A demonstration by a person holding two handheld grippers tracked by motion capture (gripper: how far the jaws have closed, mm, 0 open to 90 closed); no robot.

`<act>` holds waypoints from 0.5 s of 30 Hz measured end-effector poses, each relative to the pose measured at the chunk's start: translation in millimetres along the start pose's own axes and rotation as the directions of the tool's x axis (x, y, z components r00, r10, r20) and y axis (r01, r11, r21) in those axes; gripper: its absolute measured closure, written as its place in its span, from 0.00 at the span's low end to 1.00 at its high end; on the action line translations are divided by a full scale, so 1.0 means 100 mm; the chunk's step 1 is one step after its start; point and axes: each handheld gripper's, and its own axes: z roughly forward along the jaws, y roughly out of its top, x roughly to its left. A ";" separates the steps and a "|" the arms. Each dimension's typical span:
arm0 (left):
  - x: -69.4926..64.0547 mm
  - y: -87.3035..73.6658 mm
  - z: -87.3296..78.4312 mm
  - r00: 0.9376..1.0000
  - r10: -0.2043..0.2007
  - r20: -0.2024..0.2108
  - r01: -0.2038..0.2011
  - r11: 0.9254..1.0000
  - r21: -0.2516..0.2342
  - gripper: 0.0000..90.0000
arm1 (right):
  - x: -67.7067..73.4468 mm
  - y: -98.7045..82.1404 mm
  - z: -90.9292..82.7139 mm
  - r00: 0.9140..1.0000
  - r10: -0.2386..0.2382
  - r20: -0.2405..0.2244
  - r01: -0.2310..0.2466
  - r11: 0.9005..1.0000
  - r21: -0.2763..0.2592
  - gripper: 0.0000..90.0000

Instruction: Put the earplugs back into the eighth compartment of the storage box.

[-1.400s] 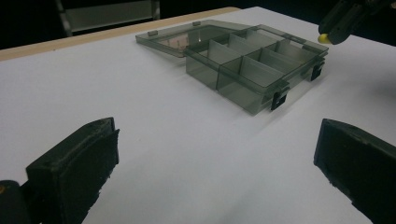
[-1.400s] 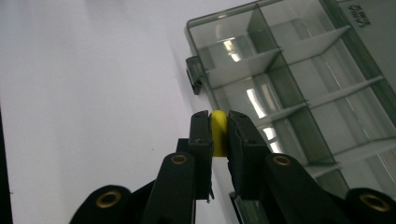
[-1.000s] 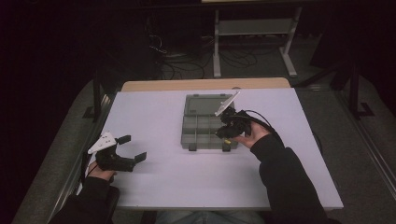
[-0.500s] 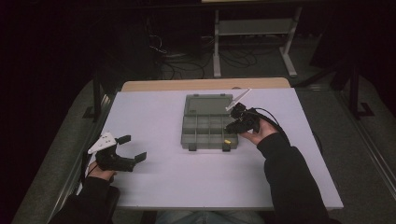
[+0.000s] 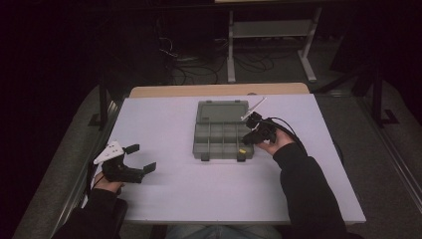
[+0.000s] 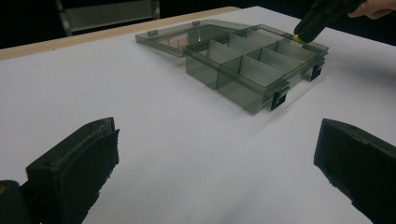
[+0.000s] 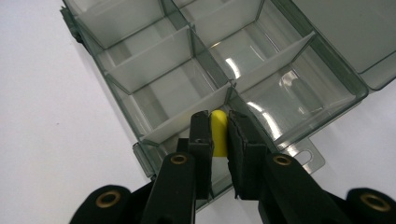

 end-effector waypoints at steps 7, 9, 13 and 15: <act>0.00 0.00 0.00 1.000 0.000 0.000 0.000 1.000 0.000 0.00 | 0.00 -0.03 -0.03 0.999 0.007 0.045 -0.005 0.999 -0.036 0.66; 0.00 0.00 0.00 1.000 -0.001 0.001 0.001 1.000 0.000 0.00 | 0.00 -0.03 -0.07 0.998 0.011 0.057 -0.008 0.999 -0.049 0.56; 0.00 0.00 0.00 1.000 0.000 0.001 0.000 1.000 0.000 0.00 | -0.01 -0.05 -0.12 0.998 0.029 0.059 -0.024 0.997 -0.072 0.40; 0.00 0.00 0.00 1.000 0.000 -0.001 0.000 1.000 0.000 0.00 | -0.03 -0.06 -0.15 0.996 0.048 0.071 -0.043 0.996 -0.079 0.27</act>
